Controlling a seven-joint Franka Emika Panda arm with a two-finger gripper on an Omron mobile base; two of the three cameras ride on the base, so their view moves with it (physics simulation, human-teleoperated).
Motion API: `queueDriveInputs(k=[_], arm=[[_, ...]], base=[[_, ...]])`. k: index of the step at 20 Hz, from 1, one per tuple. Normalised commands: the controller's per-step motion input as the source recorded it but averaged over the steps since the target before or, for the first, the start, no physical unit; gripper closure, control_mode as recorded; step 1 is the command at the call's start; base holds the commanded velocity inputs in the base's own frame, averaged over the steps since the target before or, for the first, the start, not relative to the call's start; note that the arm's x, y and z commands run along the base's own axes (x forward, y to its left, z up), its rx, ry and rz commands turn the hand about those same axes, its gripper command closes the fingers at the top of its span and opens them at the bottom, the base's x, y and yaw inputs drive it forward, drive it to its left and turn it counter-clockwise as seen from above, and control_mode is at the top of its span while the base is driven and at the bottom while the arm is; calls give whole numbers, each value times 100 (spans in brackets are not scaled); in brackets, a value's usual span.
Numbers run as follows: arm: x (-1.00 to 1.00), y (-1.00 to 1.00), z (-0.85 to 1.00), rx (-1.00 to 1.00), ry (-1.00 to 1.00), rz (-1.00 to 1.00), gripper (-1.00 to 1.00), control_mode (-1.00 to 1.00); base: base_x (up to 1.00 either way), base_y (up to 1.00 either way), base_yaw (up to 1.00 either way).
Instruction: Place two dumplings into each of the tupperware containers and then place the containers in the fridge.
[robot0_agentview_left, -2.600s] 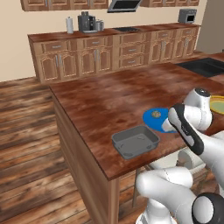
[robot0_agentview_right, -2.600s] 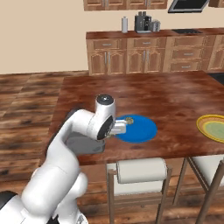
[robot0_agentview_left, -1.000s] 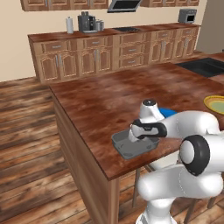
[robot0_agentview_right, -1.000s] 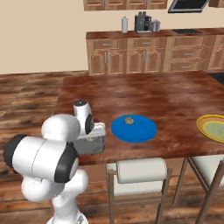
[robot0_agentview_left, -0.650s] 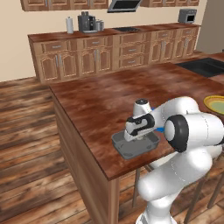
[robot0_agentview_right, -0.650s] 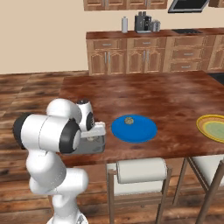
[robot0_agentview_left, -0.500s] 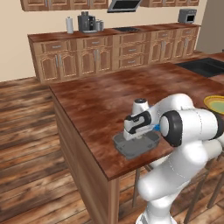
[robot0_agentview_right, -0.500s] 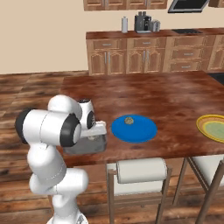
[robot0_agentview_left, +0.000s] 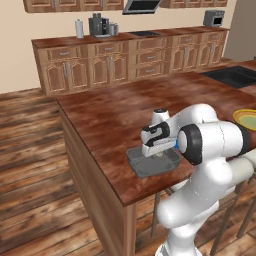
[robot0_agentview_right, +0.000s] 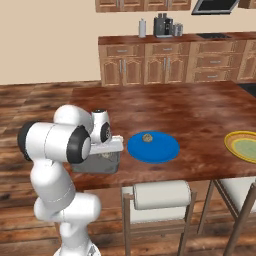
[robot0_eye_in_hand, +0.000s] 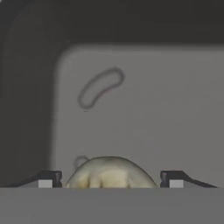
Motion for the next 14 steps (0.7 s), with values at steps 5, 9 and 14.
queueDriveInputs(k=[5,9,14], arm=[[-10,0,1,0,0,0,-100,-100],[-65,-17,67,4,-3,0,-100,-100],[-99,-30,97,4,-13,0,-100,-100]], base=[[0,0,0],[0,0,0],[0,0,0]])
